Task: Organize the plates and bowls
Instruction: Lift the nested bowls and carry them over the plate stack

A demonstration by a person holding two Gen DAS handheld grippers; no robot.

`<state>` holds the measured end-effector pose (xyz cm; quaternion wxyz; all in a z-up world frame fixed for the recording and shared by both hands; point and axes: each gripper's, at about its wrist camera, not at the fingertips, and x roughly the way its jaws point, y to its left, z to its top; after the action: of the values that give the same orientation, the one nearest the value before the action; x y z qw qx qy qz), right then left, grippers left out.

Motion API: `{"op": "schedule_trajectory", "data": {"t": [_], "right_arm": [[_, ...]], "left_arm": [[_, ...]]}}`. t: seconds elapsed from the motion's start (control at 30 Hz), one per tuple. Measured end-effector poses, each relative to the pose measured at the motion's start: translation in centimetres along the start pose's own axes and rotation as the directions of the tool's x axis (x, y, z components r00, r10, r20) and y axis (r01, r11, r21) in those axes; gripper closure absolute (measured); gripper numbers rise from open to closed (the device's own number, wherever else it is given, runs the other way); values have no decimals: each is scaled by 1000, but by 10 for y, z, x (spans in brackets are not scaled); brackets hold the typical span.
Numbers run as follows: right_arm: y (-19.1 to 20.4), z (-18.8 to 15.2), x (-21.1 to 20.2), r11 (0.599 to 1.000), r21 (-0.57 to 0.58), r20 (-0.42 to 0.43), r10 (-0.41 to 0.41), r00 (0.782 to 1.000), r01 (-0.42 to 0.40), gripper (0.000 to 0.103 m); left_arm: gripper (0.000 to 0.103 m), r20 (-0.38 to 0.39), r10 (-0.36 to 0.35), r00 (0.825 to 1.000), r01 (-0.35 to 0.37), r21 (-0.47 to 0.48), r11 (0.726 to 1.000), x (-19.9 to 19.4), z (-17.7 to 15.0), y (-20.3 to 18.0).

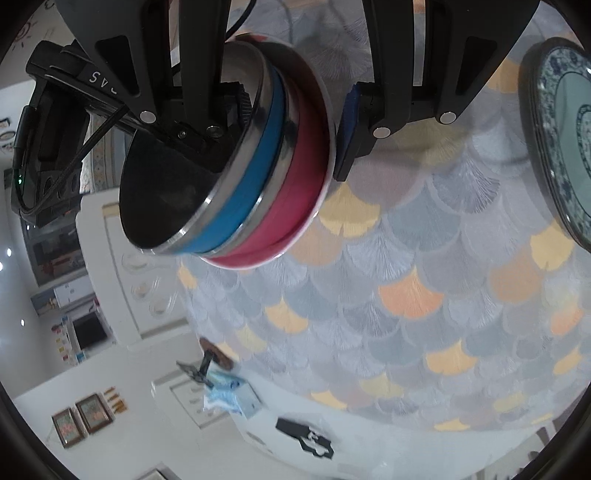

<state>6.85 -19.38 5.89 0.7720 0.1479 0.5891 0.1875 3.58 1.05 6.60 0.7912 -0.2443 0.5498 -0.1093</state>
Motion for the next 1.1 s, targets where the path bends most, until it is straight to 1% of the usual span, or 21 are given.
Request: {"op": "schedule_trajectory", "data": {"t": [0.07, 0.17, 0.27, 0.37, 0.43, 0.53, 0.6, 0.7, 0.77, 0.83, 0.9, 0.97, 1.03, 1.1], "right_arm": [[6, 6, -3, 1000, -10, 1, 4, 1000, -4, 55], [20, 16, -7, 1000, -27, -7, 14, 1000, -14, 55], [43, 25, -10, 997, -61, -13, 53, 999, -53, 55], [77, 32, -14, 990, -97, -28, 100, 995, -103, 55], [102, 33, -17, 985, -123, -26, 117, 993, -119, 55], [144, 28, -20, 976, -160, -14, 144, 989, -145, 55], [170, 22, -19, 973, -174, -8, 153, 988, -152, 55], [204, 4, -12, 972, -182, -14, 152, 988, -152, 54], [224, -11, 3, 969, -187, -44, 159, 986, -165, 54], [237, -26, 22, 971, -171, -84, 152, 985, -164, 54], [244, -39, 38, 975, -160, -111, 138, 984, -155, 54], [248, -52, 57, 980, -142, -144, 115, 983, -136, 54], [248, -65, 76, 987, -118, -176, 87, 981, -109, 54], [246, -71, 88, 990, -115, -193, 57, 980, -81, 54]], "left_arm": [[69, 26, 2, 1000, -2, -9, 1000, -9, 6, -1], [69, 66, 26, 997, -23, -40, 999, -26, 11, 0], [69, 131, 42, 990, -32, -82, 996, -55, 14, 7], [68, 192, 52, 980, -28, -127, 991, -93, 16, 21], [68, 227, 72, 971, -41, -140, 989, -121, 17, 31], [68, 282, 93, 955, -53, -149, 987, -159, 17, 49], [68, 298, 100, 949, -56, -154, 986, -178, 15, 63], [69, 292, 115, 950, -68, -165, 984, -202, 9, 94], [69, 285, 138, 948, -92, -171, 981, -210, 3, 113], [69, 260, 152, 954, -107, -181, 978, -212, -6, 134], [69, 225, 158, 961, -115, -193, 974, -208, -13, 158], [69, 189, 163, 968, -125, -198, 972, -200, -19, 174], [69, 151, 156, 976, -124, -201, 972, -188, -23, 190], [69, 120, 143, 982, -116, -208, 971, -179, -29, 202]]}}
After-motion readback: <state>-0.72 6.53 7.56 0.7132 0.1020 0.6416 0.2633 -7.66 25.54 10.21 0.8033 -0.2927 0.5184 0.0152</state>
